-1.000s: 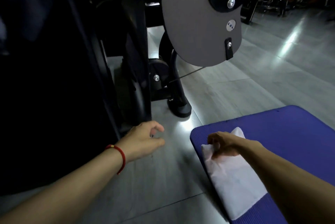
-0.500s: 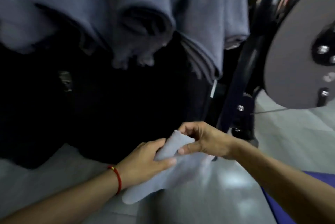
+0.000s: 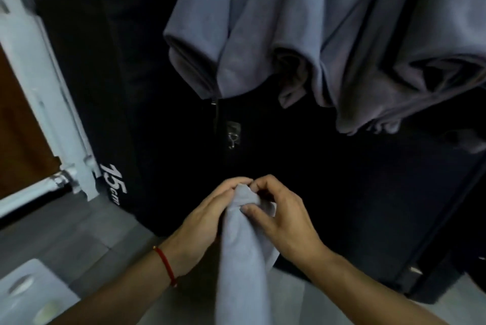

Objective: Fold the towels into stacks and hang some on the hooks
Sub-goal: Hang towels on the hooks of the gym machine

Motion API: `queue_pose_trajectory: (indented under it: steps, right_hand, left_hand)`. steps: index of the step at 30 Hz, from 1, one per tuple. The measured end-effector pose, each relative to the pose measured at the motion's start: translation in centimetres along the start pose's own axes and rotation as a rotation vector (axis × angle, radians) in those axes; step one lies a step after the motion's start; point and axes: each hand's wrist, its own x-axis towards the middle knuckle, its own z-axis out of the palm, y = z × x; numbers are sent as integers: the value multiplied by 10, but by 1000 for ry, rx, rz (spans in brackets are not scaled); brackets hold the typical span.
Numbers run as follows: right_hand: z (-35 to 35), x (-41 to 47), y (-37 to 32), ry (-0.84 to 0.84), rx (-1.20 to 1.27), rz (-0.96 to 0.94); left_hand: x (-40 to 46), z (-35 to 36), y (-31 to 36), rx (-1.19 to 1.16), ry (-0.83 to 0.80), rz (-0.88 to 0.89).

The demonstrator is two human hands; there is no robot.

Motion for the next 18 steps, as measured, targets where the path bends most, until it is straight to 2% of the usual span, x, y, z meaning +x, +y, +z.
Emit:
queue_pose_trajectory:
  steps: [5, 8, 10, 13, 16, 18]
  right_hand:
    - [20, 26, -1, 39, 174, 127]
    - [19, 41, 3, 46, 206, 192]
    - [19, 49, 4, 66, 210, 217]
    - [23, 58, 8, 172, 120, 191]
    - [34, 71, 14, 238, -77, 111]
    - [43, 86, 22, 274, -213, 32]
  left_hand:
    - [19, -33, 2, -162, -84, -127]
    - [35, -46, 5, -110, -118, -126]
    - [49, -54, 8, 141, -83, -80]
    - [79, -66, 11, 508, 55, 31]
    - [117, -79, 10, 955, 187, 273]
    - [143, -84, 9, 1180, 183, 379]
